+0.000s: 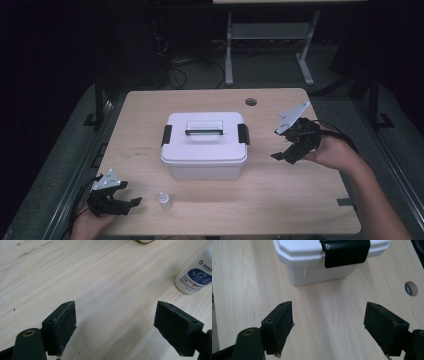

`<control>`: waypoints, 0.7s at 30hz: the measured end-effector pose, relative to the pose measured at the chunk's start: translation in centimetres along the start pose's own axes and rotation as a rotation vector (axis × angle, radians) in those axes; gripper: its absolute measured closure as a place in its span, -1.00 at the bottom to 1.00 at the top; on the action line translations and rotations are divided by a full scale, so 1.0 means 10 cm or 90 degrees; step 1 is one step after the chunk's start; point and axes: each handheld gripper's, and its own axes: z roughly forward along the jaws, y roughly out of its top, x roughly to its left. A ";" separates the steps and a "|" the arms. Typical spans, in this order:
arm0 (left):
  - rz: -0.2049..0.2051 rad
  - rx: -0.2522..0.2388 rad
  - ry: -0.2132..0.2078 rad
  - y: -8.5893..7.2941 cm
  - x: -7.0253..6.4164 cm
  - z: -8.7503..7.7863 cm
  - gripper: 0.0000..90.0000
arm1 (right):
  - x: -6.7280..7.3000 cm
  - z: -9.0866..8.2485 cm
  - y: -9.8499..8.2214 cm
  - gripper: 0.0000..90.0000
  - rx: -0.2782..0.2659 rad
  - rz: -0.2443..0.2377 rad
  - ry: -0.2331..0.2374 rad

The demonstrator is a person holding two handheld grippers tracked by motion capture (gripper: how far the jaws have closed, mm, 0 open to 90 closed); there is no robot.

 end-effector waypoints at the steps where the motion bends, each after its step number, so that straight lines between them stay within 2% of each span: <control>1: 0.000 0.000 0.000 0.00 0.00 0.00 -0.61 | 0.00 0.00 0.02 -0.50 0.002 -0.003 0.001; 10: -0.002 -0.005 0.001 0.00 0.00 -0.01 -0.61 | 0.00 0.01 0.22 -0.48 0.004 -0.018 0.007; 12: -0.003 -0.005 -0.001 0.00 0.00 -0.01 -0.61 | -0.01 0.05 0.31 -0.48 0.006 -0.031 0.009; 21: -0.002 -0.004 0.000 0.00 0.00 -0.01 -0.61 | -0.03 0.12 0.52 -0.47 0.005 -0.048 0.021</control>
